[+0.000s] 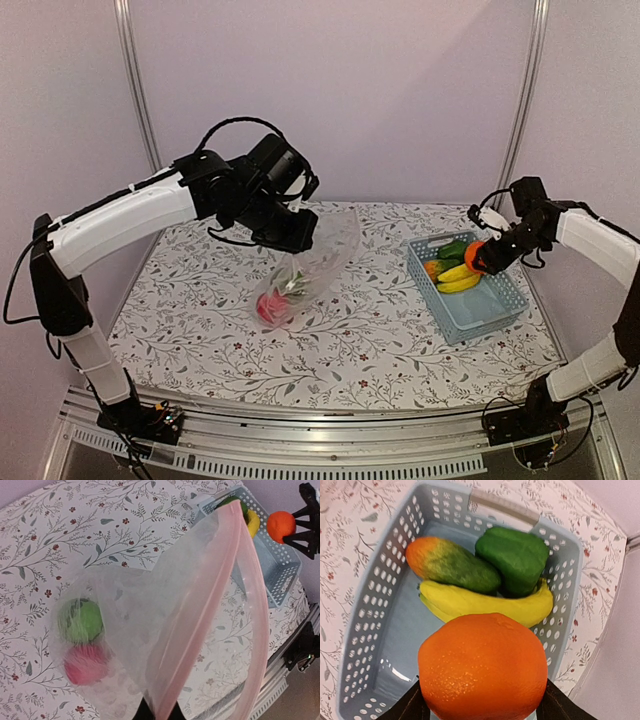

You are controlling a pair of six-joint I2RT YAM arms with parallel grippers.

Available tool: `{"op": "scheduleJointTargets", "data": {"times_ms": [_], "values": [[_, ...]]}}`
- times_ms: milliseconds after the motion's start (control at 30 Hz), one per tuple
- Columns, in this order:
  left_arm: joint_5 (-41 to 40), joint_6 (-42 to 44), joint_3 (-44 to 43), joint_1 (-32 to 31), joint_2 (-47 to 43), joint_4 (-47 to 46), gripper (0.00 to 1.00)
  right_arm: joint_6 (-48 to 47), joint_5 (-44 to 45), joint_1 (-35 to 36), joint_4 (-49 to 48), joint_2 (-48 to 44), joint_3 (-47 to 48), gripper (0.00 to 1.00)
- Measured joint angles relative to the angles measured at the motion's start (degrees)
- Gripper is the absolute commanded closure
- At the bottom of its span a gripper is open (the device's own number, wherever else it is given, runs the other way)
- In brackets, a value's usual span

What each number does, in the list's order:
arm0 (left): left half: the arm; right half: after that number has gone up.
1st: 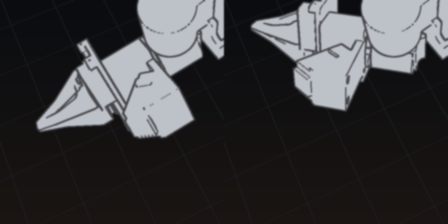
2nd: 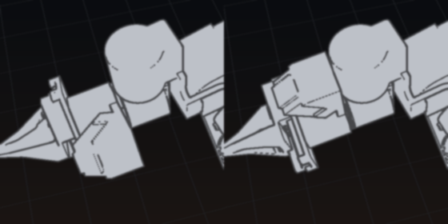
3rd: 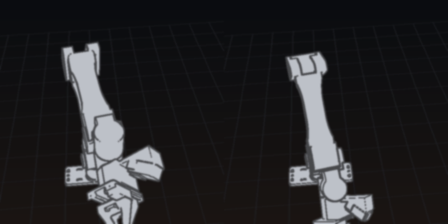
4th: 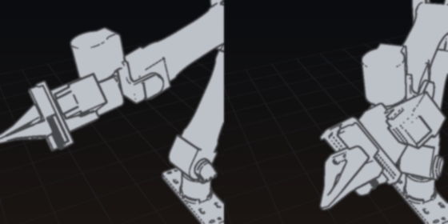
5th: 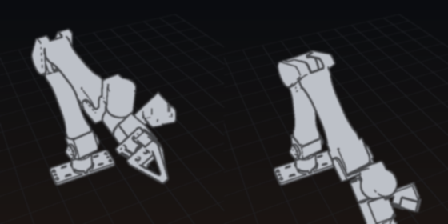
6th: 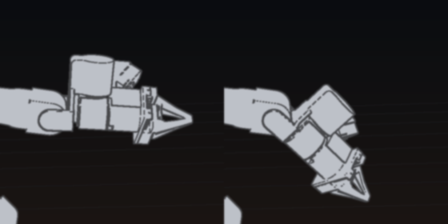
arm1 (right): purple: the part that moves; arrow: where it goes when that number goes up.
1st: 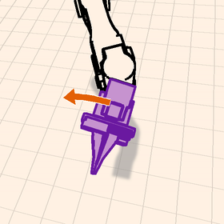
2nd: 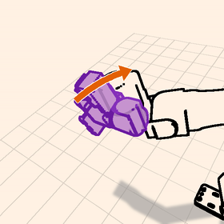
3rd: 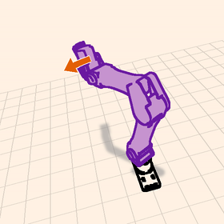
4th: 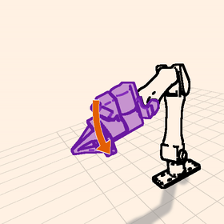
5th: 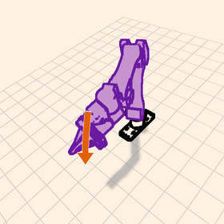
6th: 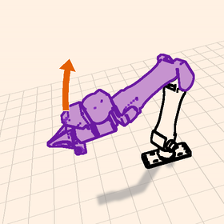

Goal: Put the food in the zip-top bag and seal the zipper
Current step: Pick up the fake fruit from the bin, then place the fake fruit in the zipper food storage bag.

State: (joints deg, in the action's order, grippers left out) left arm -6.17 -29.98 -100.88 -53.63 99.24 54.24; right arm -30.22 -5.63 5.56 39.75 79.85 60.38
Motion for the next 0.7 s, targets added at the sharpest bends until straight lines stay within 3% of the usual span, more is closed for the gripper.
{"op": "scheduleJointTargets", "data": {"times_ms": [267,700], "values": [[1.44,-0.28,-0.26,-0.26,1.92,-2.84,1.0,1.9,-20.28,1.86,5.25,-4.48,17.66,0.63],[2.64,-1.88,-2.97,-1.81,2.36,-4.31,1.0,5.81,-41.03,12.2,6.12,-4.46,29.68,0.61]]}}
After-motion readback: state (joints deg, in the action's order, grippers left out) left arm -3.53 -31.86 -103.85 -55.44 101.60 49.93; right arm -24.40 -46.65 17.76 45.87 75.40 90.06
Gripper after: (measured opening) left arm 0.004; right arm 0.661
